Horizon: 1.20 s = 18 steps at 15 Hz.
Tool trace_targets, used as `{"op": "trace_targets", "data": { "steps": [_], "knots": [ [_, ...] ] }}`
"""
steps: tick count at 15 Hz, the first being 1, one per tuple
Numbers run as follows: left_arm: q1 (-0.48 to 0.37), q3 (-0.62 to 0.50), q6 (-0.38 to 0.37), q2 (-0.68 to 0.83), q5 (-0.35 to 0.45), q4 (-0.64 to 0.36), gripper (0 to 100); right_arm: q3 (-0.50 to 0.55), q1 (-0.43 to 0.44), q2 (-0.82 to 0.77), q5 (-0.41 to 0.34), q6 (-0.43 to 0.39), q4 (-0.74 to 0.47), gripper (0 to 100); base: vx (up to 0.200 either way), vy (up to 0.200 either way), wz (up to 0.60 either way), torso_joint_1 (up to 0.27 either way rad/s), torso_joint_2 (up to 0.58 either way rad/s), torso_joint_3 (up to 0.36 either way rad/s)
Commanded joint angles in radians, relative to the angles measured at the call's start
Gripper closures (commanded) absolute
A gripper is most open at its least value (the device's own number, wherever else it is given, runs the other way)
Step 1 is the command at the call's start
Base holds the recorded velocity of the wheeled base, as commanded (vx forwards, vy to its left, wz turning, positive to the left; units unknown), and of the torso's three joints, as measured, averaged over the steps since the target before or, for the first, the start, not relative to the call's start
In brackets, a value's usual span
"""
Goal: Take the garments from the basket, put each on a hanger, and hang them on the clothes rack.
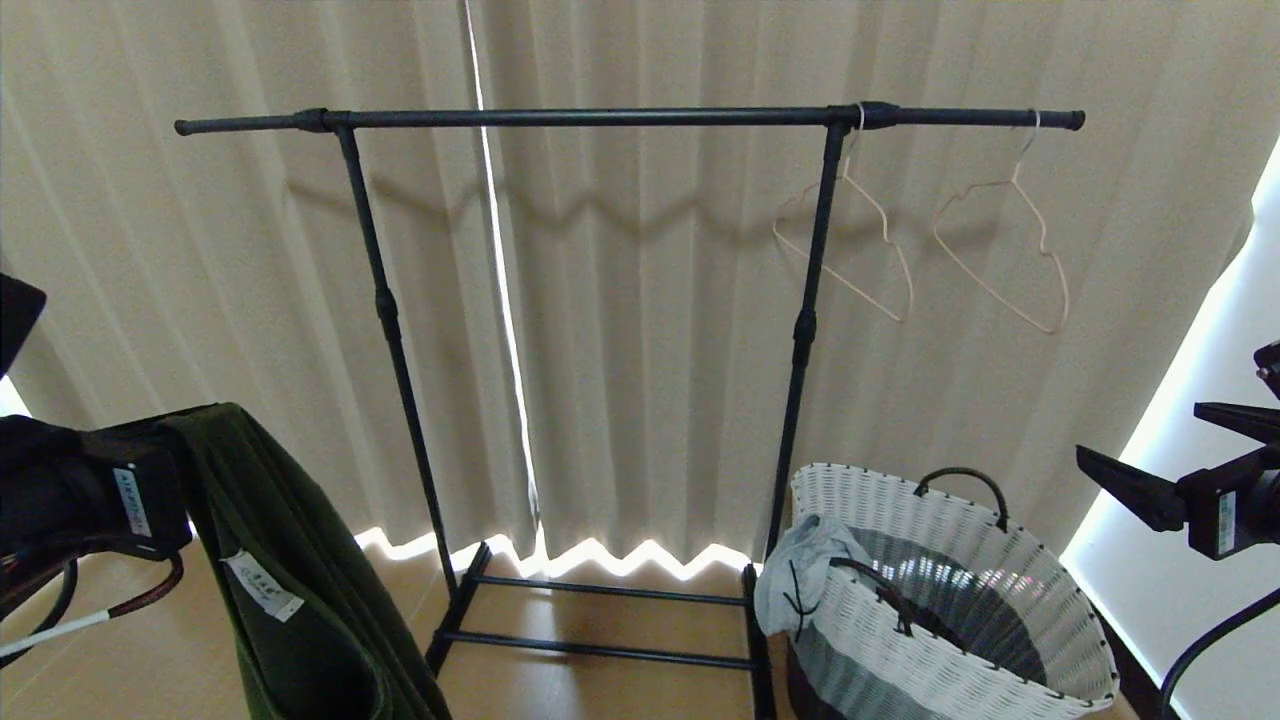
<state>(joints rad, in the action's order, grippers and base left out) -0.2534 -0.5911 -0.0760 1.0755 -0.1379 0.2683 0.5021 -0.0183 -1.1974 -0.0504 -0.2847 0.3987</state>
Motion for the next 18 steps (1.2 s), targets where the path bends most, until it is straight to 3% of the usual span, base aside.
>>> {"op": "trace_targets", "data": {
  "steps": [1, 10, 18],
  "knots": [
    [0.002, 0.037, -0.025, 0.004, 0.0, 0.038, 100, 0.006, 0.0, -0.005, 0.0, -0.001, 0.0, 0, 0.0, 0.0, 0.0, 0.188, -0.46, -0.276],
    [0.01, 0.062, -0.048, 0.015, 0.0, 0.103, 100, 0.012, 0.0, -0.01, 0.001, -0.004, 0.0, 0, 0.0, 0.0, 0.0, 0.205, -0.48, -0.273],
    [0.011, 0.06, -0.048, 0.015, 0.0, 0.103, 100, -0.047, 0.0, -0.06, 0.011, -0.034, 0.163, 0, 0.0, 0.0, 0.0, 0.025, -0.06, -0.03]
  ]
}}
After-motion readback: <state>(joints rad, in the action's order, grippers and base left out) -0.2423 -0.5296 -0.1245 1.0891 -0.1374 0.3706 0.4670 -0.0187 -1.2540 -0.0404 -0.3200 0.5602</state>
